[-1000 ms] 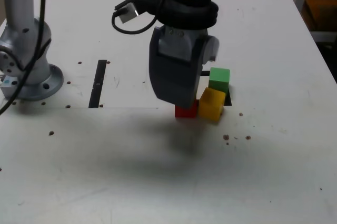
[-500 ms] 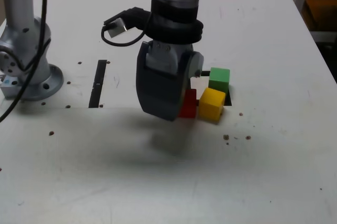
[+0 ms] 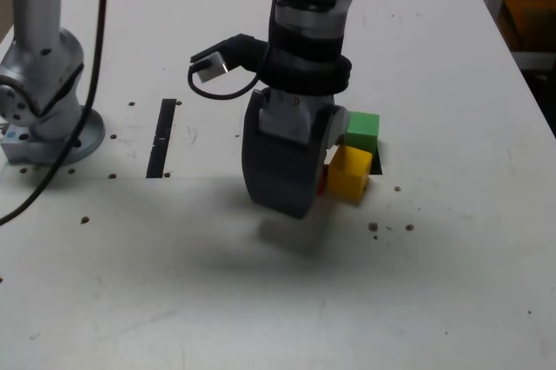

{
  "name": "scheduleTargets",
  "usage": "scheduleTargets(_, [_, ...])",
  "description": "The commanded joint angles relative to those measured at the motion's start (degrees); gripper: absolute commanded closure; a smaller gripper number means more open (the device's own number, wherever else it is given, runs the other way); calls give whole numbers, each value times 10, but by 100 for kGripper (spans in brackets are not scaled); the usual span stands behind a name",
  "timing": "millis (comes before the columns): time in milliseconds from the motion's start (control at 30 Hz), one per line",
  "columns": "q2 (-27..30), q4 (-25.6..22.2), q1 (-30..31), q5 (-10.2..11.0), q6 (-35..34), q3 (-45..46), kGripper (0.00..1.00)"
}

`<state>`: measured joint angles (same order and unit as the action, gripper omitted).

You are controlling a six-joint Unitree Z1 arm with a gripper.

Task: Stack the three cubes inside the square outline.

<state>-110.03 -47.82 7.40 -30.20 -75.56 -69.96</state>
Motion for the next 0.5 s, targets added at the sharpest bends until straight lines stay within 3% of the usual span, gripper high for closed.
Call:
scheduleTargets(0, [-3,3,-3,-1,0,4,4])
scheduleTargets(467, [3,17,-6,10,0,21,12])
